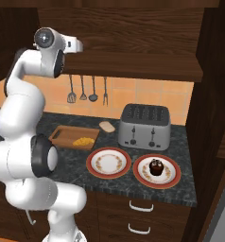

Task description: From the different types of pastries on the counter, select a croissant and place it on the cutting board. Then retrieve a jar of jam from the cabinet and place it alongside the croissant on the cutting board.

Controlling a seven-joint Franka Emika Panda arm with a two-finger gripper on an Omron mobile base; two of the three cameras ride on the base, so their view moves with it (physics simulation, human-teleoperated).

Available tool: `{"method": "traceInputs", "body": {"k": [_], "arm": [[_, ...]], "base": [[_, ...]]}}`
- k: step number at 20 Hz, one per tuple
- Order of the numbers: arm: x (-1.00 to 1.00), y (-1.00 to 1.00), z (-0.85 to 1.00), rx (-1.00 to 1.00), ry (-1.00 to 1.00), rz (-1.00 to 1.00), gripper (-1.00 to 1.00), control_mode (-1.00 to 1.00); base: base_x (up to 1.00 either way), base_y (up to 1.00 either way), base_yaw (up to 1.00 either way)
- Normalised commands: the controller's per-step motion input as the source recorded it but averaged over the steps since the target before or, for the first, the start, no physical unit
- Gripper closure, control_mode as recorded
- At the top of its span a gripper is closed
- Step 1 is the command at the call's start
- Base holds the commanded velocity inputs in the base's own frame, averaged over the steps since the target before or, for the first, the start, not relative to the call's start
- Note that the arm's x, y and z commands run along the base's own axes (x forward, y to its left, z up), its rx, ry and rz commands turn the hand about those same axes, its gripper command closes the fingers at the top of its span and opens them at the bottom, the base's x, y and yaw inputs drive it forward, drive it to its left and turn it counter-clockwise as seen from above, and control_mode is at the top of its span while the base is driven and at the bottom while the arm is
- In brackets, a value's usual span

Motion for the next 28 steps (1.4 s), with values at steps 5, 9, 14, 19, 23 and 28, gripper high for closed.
{"method": "traceInputs", "body": {"k": [5, 9, 14, 19, 23, 28], "arm": [[-0.9, 0.0, 0.29, -0.01, 0.0, -0.21, 1.0, -1.0], [-0.63, -0.04, 0.09, 0.0, 0.02, -0.09, 1.0, -1.0], [-0.43, -0.06, -0.01, 0.0, -0.01, -0.04, 1.0, -1.0], [-0.86, -0.18, -0.12, 0.04, -0.12, -0.06, 1.0, -1.0], [-0.82, -0.3, -0.16, 0.07, -0.03, -0.08, 1.0, -1.0], [-0.65, -0.29, -0.16, 0.09, 0.02, -0.08, 1.0, -1.0]], "base": [[0.0, 0.0, 0.0], [0.0, 0.0, 0.0], [0.0, 0.0, 0.0], [0.0, 0.0, 0.0], [0.0, 0.0, 0.0], [0.0, 0.0, 0.0]]}}
